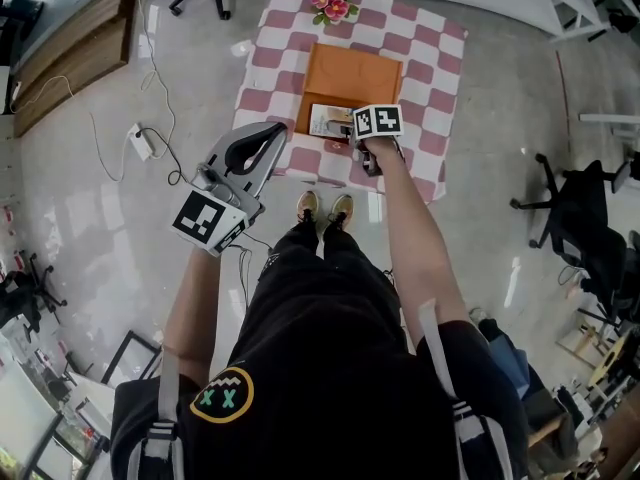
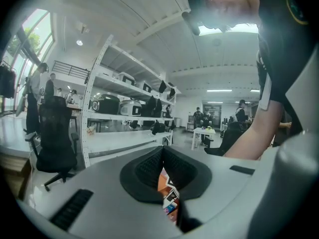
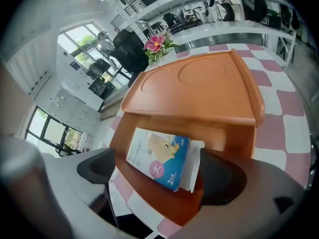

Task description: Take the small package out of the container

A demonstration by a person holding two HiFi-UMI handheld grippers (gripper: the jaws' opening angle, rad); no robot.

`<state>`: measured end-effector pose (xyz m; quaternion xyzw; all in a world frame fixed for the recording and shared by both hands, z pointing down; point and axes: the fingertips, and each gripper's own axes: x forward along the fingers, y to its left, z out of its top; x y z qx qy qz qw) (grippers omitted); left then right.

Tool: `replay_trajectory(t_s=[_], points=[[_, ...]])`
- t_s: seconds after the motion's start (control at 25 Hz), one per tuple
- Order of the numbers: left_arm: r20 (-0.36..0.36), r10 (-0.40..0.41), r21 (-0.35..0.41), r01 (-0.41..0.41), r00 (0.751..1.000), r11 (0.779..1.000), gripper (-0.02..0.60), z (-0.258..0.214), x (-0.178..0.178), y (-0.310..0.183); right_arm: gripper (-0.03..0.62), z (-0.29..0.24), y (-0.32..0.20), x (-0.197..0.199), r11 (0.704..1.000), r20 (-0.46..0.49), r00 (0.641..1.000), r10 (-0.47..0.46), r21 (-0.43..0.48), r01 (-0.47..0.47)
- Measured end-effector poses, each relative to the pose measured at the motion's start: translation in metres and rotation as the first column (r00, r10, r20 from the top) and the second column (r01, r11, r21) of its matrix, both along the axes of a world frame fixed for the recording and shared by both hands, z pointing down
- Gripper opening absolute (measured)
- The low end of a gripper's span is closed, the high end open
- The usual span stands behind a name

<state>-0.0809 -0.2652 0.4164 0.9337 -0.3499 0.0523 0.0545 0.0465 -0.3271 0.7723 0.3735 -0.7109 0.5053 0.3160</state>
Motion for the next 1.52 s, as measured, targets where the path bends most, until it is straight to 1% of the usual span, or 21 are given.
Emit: replay_trajectory(t_s=[0.12, 0.24, 0.32, 0.36, 0.4, 0.52, 0.64, 0.68, 0.72, 0.76, 0.84, 1.0, 1.24, 1.36, 1.52], points=[[0.002, 0.0, -0.003, 0.0, 1.0, 1.0, 0.017, 0.001, -0.001, 0.001, 0.541, 0.002, 0.001, -0.007, 0.999, 0.042, 0.999, -0.003, -0.05, 0.005], [0.006, 0.002, -0.004, -0.002, 1.0, 1.0, 0.017, 0.0, -0.001, 0.002, 0.531, 0.008, 0.003, -0.014, 0.993, 0.1, 0.995, 0.022, -0.12, -0.01], [0.01, 0.001, -0.006, -0.001, 1.0, 1.0, 0.017, 0.0, -0.002, 0.003, 0.5, 0.013, 0.006, -0.016, 0.988, 0.111, 0.994, 0.025, -0.154, -0.008], [0.01, -0.001, -0.007, 0.001, 1.0, 1.0, 0.017, 0.0, -0.003, 0.003, 0.499, 0.014, 0.005, -0.015, 0.987, 0.109, 0.994, 0.022, -0.161, -0.004], [0.011, -0.004, -0.007, 0.004, 1.0, 1.0, 0.017, 0.0, -0.005, 0.003, 0.484, 0.015, 0.004, -0.015, 0.987, 0.11, 0.994, 0.023, -0.162, -0.005], [0.015, -0.013, -0.015, 0.013, 1.0, 1.0, 0.017, 0.004, -0.01, 0.003, 0.404, 0.018, 0.0, -0.012, 0.986, 0.129, 0.991, 0.047, -0.165, -0.025], [0.019, -0.013, -0.021, 0.013, 1.0, 1.0, 0.017, 0.007, -0.011, 0.005, 0.34, 0.018, 0.001, -0.011, 0.985, 0.149, 0.988, 0.035, -0.172, -0.009], [0.019, -0.012, -0.022, 0.013, 1.0, 1.0, 0.017, 0.007, -0.011, 0.005, 0.297, 0.018, 0.001, -0.009, 0.986, 0.145, 0.989, 0.024, -0.166, 0.0], [0.019, -0.011, -0.023, 0.012, 1.0, 1.0, 0.017, 0.007, -0.01, 0.005, 0.208, 0.018, 0.001, -0.007, 0.988, 0.134, 0.991, 0.016, -0.156, 0.005], [0.018, -0.01, -0.023, 0.01, 1.0, 1.0, 0.017, 0.006, -0.009, 0.005, 0.143, 0.018, 0.001, -0.005, 0.99, 0.121, 0.993, 0.008, -0.144, 0.009], [0.016, -0.008, -0.023, 0.008, 1.0, 1.0, 0.017, 0.005, -0.008, 0.004, 0.076, 0.018, 0.001, -0.004, 0.992, 0.107, 0.994, -0.012, -0.124, 0.025], [0.017, -0.005, -0.025, 0.006, 1.0, 1.0, 0.017, 0.006, -0.005, 0.003, 0.049, 0.014, 0.002, -0.006, 0.991, 0.148, 0.989, -0.012, -0.127, 0.031], [0.014, 0.003, -0.025, -0.003, 1.0, 1.0, 0.017, 0.006, 0.0, 0.001, 0.026, -0.005, 0.001, -0.011, 0.992, 0.278, 0.96, 0.03, -0.124, 0.005], [0.01, 0.01, -0.02, -0.01, 1.0, 1.0, 0.017, 0.004, 0.003, 0.002, 0.023, -0.023, 0.0, -0.013, 0.996, 0.32, 0.947, 0.023, -0.084, 0.004], [0.005, 0.018, -0.009, -0.018, 1.0, 1.0, 0.017, 0.0, 0.008, 0.002, 0.021, -0.046, -0.003, -0.008, 1.0, 0.324, 0.946, 0.0, -0.006, 0.002]])
